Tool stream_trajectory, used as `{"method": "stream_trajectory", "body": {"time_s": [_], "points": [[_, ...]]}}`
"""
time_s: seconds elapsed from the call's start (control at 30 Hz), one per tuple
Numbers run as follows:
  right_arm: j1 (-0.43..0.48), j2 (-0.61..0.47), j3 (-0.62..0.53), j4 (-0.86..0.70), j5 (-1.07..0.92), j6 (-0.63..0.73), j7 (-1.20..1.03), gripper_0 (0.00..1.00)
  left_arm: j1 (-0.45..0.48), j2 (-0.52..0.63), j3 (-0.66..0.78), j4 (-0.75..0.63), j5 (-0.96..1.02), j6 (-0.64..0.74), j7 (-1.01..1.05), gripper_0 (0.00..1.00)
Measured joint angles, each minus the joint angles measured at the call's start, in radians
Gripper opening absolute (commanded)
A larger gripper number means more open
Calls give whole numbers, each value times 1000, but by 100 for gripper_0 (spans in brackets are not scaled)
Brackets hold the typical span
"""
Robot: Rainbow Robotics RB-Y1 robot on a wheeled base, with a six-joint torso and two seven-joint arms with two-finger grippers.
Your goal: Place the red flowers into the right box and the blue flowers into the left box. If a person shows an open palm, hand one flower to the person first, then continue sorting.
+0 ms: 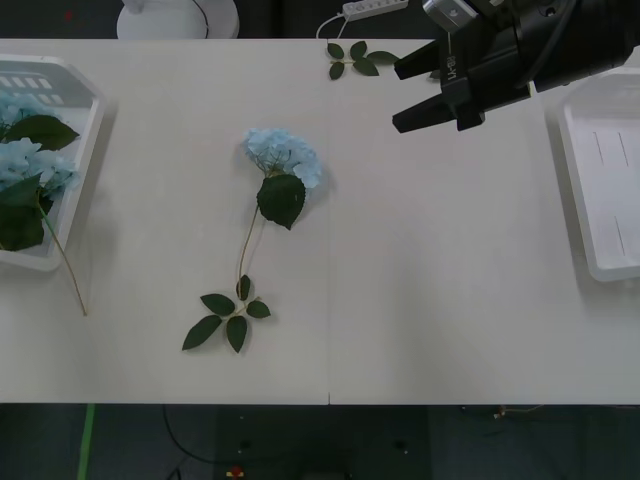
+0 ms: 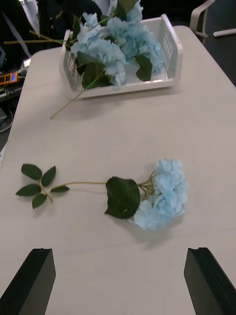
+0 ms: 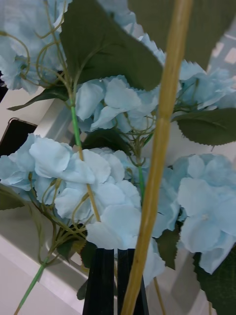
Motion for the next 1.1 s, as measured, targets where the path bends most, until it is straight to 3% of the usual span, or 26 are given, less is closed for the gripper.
{"method": "stream_trajectory", "body": {"time_s": [0.13,0.2,0.3,0.4,0.57,0.73,0.93,1.1], "points": [[0,-53,3,-4,-1,63,9,77,0,0,-35,69,-5,-63,-124,1],[0,-71,3,-5,-1,80,9,77,0,0,-57,95,-10,-94,-195,7],[0,-85,3,-6,-8,92,9,77,0,0,-84,121,-27,-126,-233,41],[0,-87,3,-7,-27,94,9,77,0,0,-94,134,-32,-148,-233,61],[0,-87,3,-10,-35,94,9,77,1,0,-94,138,-33,-176,-233,81],[0,-87,3,-13,-35,94,9,77,42,0,-94,139,8,-327,-233,99],[0,-87,3,-24,-36,93,9,77,103,1,-67,106,299,-373,-233,100],[-1,-87,3,-26,-36,92,9,84,113,1,53,30,457,-183,-233,100]]}}
